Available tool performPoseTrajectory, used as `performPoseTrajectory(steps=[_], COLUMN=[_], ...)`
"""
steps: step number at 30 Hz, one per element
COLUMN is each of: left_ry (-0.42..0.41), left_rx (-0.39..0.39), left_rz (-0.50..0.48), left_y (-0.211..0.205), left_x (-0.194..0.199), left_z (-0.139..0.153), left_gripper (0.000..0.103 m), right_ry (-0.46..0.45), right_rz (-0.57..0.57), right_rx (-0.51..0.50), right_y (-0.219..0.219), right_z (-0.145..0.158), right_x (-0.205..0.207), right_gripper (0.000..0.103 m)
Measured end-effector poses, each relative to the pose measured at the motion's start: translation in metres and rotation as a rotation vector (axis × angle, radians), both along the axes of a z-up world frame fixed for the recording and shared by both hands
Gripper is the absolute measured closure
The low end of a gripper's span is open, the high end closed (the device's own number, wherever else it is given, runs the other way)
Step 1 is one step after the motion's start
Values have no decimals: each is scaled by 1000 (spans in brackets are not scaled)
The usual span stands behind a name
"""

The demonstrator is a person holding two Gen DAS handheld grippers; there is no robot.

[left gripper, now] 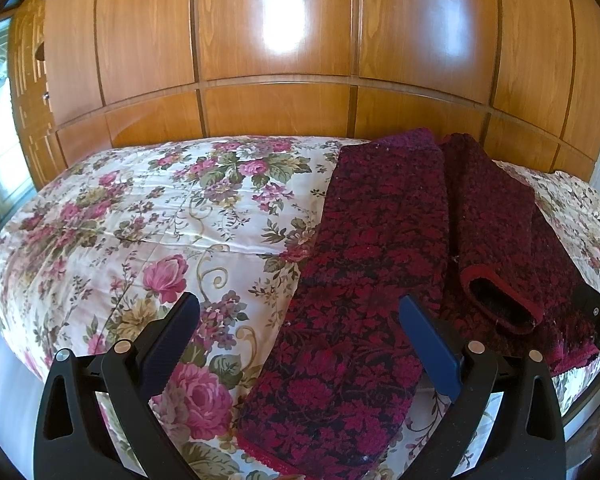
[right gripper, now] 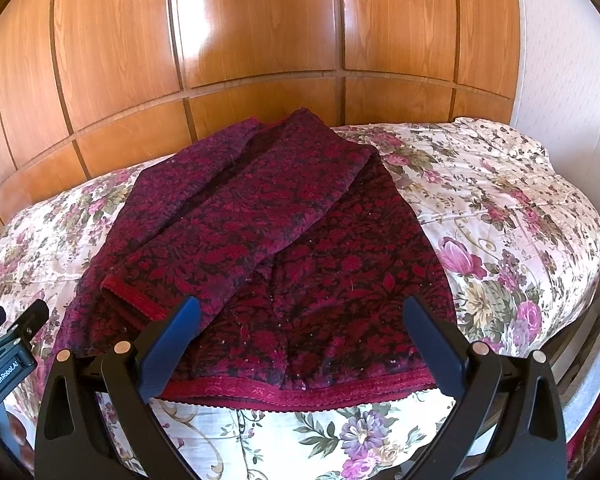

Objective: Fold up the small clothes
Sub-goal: 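Grasp the top's edges with both grippers and lift it off the bed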

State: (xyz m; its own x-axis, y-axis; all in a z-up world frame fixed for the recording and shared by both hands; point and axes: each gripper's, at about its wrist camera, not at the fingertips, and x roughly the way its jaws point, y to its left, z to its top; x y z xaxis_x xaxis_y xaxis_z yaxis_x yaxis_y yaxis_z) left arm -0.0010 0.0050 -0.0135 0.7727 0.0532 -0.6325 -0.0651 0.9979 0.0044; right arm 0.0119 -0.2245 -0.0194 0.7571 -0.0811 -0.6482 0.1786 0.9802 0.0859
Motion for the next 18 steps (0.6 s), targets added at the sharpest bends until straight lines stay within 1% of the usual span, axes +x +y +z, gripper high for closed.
performPoseTrajectory(steps=[18], left_ry=[19], left_rx=[5], left_rz=[-27], left_y=[-3], left_x=[1], left_z=[-4], left_gripper=[4], right_ry=[2], right_rz=[29], right_rx=[53], right_y=[-2], right_z=[0], right_x=[1], right_gripper=[2])
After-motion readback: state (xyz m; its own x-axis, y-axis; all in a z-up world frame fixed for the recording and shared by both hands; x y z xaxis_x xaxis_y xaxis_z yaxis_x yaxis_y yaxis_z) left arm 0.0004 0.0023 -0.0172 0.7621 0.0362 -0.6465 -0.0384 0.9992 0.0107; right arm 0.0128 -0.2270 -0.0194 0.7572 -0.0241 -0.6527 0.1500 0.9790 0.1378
